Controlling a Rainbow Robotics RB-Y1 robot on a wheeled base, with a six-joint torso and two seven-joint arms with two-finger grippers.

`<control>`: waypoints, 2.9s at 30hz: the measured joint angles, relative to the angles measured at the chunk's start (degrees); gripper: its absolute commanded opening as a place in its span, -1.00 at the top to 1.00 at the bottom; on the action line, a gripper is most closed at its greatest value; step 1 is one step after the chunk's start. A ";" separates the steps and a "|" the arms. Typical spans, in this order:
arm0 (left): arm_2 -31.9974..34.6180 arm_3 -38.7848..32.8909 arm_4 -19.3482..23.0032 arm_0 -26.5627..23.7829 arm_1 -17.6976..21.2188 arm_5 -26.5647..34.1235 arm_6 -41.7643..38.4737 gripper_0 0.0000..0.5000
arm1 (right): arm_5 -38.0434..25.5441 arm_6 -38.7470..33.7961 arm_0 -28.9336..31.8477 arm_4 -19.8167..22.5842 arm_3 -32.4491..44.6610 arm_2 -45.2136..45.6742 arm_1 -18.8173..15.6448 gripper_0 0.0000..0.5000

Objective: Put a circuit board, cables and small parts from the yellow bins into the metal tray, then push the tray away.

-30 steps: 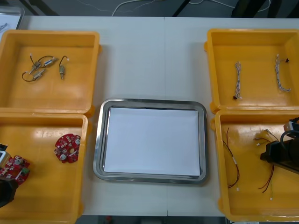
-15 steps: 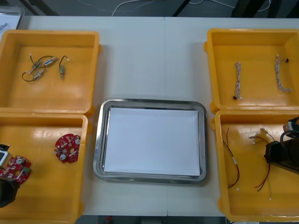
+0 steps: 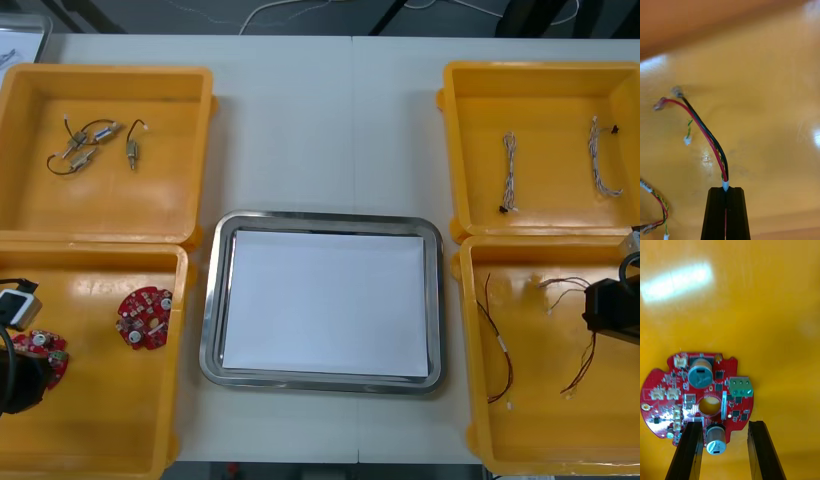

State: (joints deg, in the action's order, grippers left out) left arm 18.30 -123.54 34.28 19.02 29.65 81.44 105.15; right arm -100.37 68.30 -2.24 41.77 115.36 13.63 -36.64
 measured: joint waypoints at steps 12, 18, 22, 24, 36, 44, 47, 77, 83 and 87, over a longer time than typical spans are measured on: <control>5.14 -5.43 1.01 -7.48 0.02 17.21 -13.19 -0.38 | -8.91 0.40 -0.08 0.26 13.34 0.65 -3.82 1.00; 5.53 -5.73 1.09 -7.91 0.02 17.64 -29.99 -0.39 | -9.19 4.44 -0.09 2.47 18.64 0.65 -5.21 1.00; 5.53 -5.73 1.05 -7.91 0.02 17.66 -38.98 -0.38 | -9.20 4.74 -0.09 6.00 20.90 0.66 -6.19 1.00; 5.53 -5.73 0.90 -7.91 0.02 17.66 -42.68 -0.38 | -9.20 5.40 -0.09 7.66 21.76 0.67 -6.80 1.00; 5.32 -5.83 -6.38 -7.91 -1.16 16.25 -63.47 -0.48 | -9.23 9.90 -0.09 14.18 26.32 0.68 -11.07 1.00; 0.93 -7.01 -16.48 -7.92 -4.16 16.04 -70.25 -0.57 | -9.25 10.31 -0.11 15.47 28.13 0.73 -12.71 1.00; -1.22 -7.02 -17.98 -8.04 -4.56 16.04 -73.05 -0.57 | -9.26 10.38 -0.32 15.94 28.15 0.84 -13.11 1.00; -3.19 -1.67 -23.99 -12.61 -12.65 13.67 -77.45 -0.43 | -9.40 10.28 -6.11 18.29 28.18 1.06 -13.24 1.00; -4.93 -0.44 -24.57 -12.61 -12.66 12.85 -77.45 -0.43 | -9.41 10.11 -7.93 18.34 28.17 1.00 -13.24 1.00; -5.59 -0.06 -24.94 -12.58 -12.69 12.75 -77.45 -0.43 | -9.41 10.11 -8.56 18.44 28.17 0.95 -13.24 1.00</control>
State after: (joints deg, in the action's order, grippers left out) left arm 12.71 -123.60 9.34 6.44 16.96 94.19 27.69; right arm -109.78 78.41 -10.80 60.21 143.54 14.58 -49.88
